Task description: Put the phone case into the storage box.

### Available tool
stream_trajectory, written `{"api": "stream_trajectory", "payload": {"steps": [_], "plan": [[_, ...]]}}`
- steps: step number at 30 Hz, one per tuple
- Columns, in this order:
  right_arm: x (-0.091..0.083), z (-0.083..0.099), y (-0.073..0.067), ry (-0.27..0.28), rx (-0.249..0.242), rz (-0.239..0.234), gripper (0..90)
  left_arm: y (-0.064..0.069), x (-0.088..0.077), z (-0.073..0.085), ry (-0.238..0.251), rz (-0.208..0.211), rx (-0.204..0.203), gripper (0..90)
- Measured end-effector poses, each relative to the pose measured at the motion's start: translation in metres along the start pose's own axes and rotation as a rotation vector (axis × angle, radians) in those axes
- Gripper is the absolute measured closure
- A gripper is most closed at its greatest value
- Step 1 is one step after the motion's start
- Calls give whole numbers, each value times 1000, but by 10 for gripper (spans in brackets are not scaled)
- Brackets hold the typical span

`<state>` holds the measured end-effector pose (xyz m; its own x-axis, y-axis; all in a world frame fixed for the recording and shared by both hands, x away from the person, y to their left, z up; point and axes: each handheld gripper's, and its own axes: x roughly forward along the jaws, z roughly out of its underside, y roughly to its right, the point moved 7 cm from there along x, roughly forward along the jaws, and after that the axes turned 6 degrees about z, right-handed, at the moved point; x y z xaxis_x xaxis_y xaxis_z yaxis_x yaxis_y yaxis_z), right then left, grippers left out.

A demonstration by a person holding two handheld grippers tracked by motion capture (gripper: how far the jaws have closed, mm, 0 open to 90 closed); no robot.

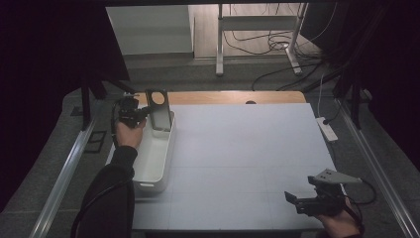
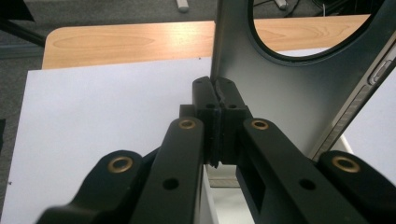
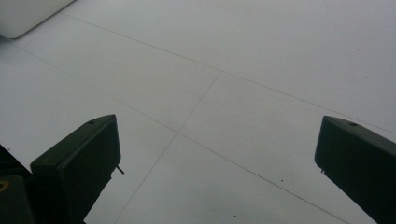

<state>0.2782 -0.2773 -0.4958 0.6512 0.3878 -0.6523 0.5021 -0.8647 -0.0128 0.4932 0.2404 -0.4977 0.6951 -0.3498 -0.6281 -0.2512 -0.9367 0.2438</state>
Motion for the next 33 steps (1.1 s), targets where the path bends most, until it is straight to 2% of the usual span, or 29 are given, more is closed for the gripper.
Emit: {"api": "stream_trajectory", "payload": {"steps": [10, 15, 21, 30, 33], "plan": [[0, 0, 0, -2, -1, -1, 7, -2, 5, 6, -14, 1, -6, 889], [0, 0, 0, -3, -4, -2, 10, -1, 7, 6, -19, 1, 12, 874], [0, 0, 0, -2, -5, -2, 10, 0, 6, 5, -3, 5, 18, 791], [0, 0, -1, -3, -8, -2, 11, -1, 6, 5, -2, 17, 16, 759], [0, 0, 0, -3, -8, -2, 11, 0, 5, 5, -4, 19, 22, 722]]}}
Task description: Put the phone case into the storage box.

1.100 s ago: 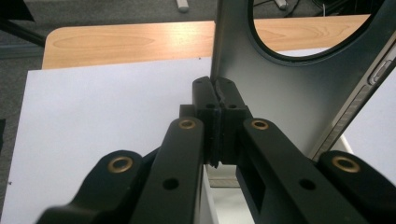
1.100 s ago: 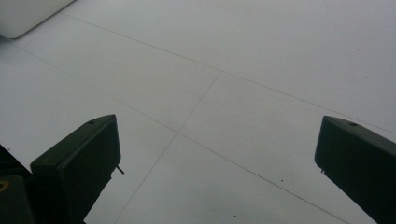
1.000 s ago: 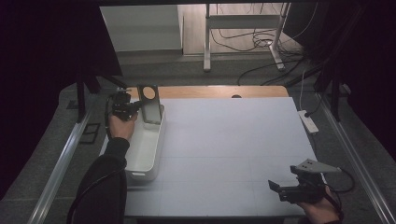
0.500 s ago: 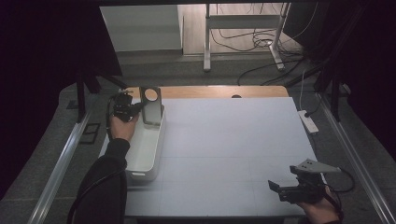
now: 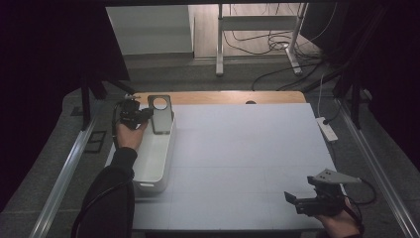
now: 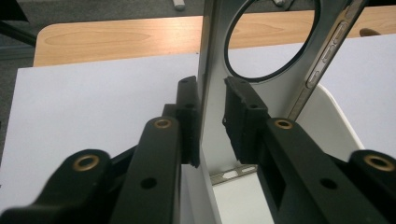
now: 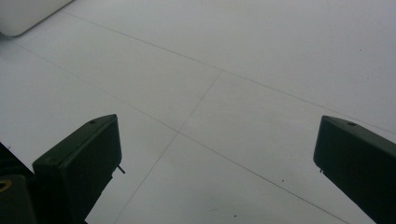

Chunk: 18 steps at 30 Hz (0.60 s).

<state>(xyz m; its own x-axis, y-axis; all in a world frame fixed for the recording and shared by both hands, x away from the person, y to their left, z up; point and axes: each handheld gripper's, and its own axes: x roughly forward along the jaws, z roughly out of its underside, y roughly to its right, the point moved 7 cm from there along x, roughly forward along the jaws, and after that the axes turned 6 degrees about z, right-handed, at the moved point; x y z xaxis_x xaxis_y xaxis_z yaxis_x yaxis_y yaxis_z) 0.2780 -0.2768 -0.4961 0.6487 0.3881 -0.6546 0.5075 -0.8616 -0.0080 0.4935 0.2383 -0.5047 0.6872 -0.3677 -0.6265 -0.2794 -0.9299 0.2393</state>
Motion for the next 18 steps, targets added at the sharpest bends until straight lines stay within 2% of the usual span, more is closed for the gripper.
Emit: {"api": "stream_trajectory", "payload": {"steps": [3, 11, 13, 18], "plan": [[0, 0, 0, 0, 0, 0, 11, 0, -1, 0, -2, 1, 4, 670], [0, 0, 0, 0, -1, -1, 11, 0, -2, -1, -7, 15, 15, 449], [0, 0, 0, 0, -1, -1, 11, 1, -2, -1, -8, 29, 7, 399], [0, 0, 0, -1, -1, -1, 11, 2, -5, -1, -9, 53, 17, 297]]}}
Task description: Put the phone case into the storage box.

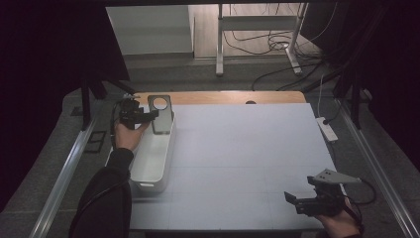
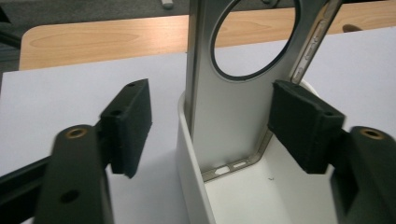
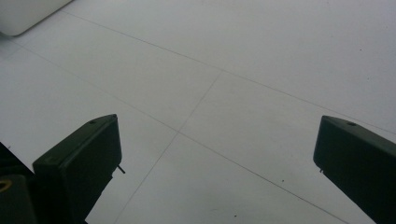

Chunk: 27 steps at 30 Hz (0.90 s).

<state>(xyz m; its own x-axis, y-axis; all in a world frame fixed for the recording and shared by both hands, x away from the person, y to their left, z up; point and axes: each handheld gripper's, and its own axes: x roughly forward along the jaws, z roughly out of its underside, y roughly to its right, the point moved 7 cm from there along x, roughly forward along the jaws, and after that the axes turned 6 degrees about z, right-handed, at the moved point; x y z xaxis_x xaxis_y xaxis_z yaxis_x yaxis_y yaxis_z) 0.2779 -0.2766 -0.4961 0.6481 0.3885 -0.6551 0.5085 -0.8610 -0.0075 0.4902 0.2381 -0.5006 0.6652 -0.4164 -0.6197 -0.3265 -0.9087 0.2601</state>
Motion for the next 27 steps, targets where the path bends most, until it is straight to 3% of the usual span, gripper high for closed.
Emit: {"api": "stream_trajectory", "payload": {"steps": [3, 10, 21, 27], "plan": [[0, 0, 0, 0, 0, 0, 10, 1, -1, 0, -3, 3, 7, 208], [0, 0, 0, 0, 0, 0, 9, 7, -4, 3, -25, 61, 38, 98], [0, 0, 0, 0, -1, -1, 9, 16, -10, 3, -27, 111, 64, 40], [0, 0, 0, 0, -1, -1, 9, 19, -16, 5, -38, 109, 98, 22]]}}
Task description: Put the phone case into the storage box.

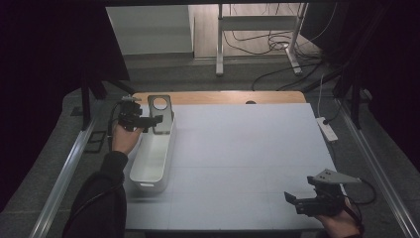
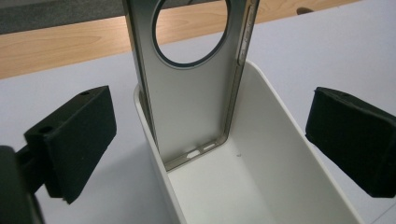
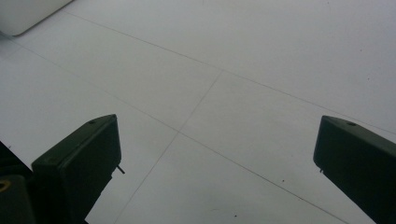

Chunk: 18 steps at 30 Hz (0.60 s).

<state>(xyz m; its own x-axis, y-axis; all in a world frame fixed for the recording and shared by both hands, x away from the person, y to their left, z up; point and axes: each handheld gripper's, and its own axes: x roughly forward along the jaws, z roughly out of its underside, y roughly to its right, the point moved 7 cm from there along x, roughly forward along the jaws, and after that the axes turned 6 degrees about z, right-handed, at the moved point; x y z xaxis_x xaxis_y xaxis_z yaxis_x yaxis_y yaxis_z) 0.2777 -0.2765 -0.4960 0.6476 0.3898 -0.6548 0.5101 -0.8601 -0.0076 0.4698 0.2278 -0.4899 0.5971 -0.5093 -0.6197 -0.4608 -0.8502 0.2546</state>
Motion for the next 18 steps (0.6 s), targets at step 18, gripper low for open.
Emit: {"api": "stream_trajectory", "payload": {"steps": [18], "plan": [[0, 0, -1, -3, -4, -4, 8, 8, -9, 11, -27, -2, 55, 4]]}}
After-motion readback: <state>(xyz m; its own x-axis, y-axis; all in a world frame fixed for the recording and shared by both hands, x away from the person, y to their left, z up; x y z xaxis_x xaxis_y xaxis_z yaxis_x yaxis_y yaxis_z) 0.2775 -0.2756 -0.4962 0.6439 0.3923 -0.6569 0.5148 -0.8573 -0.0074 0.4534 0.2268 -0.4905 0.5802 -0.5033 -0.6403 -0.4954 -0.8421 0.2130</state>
